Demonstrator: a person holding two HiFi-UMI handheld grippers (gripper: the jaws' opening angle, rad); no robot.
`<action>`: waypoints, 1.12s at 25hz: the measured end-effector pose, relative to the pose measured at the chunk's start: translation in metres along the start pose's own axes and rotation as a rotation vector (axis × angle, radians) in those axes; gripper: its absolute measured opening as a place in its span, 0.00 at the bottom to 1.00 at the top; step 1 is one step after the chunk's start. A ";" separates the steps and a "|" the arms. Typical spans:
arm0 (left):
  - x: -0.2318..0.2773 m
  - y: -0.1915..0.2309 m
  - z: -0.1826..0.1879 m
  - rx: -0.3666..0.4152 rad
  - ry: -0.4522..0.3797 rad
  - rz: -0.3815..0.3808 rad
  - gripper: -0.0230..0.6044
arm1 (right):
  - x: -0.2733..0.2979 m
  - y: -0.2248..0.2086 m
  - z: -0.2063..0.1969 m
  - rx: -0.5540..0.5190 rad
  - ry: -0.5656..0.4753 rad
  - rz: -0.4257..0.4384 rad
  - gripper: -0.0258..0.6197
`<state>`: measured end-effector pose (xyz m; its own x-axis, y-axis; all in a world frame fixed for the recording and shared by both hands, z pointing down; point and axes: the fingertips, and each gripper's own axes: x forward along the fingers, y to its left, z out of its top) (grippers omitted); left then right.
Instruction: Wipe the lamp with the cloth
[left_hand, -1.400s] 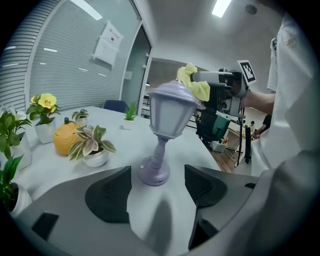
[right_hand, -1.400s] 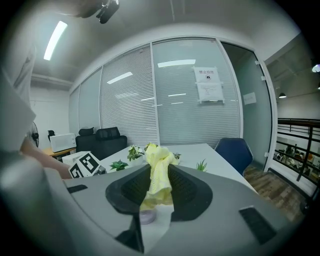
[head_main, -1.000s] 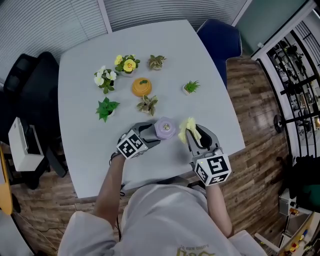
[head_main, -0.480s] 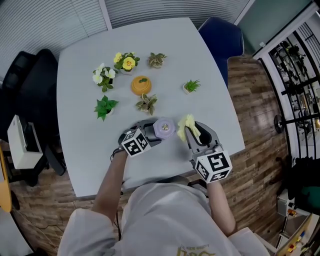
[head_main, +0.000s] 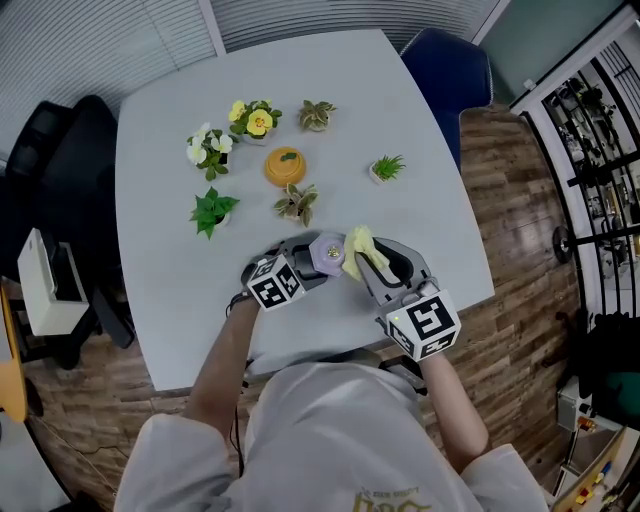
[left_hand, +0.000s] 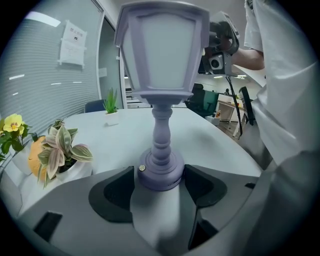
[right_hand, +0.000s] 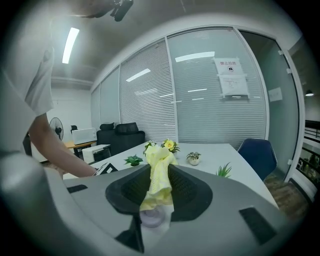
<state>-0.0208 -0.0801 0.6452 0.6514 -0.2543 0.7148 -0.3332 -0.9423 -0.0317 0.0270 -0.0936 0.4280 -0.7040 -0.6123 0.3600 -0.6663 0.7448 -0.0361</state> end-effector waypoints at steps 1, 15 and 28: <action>0.000 0.000 0.000 0.002 0.002 -0.005 0.55 | 0.001 0.001 -0.001 0.003 0.001 -0.001 0.22; 0.000 -0.004 0.000 0.018 0.010 -0.023 0.52 | 0.009 0.008 -0.007 -0.014 0.018 0.001 0.22; 0.000 -0.004 0.000 0.013 0.015 -0.030 0.51 | 0.017 0.007 -0.009 -0.016 0.040 0.026 0.22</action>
<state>-0.0189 -0.0763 0.6453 0.6507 -0.2231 0.7258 -0.3049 -0.9522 -0.0194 0.0133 -0.0963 0.4426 -0.7107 -0.5814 0.3960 -0.6433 0.7650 -0.0312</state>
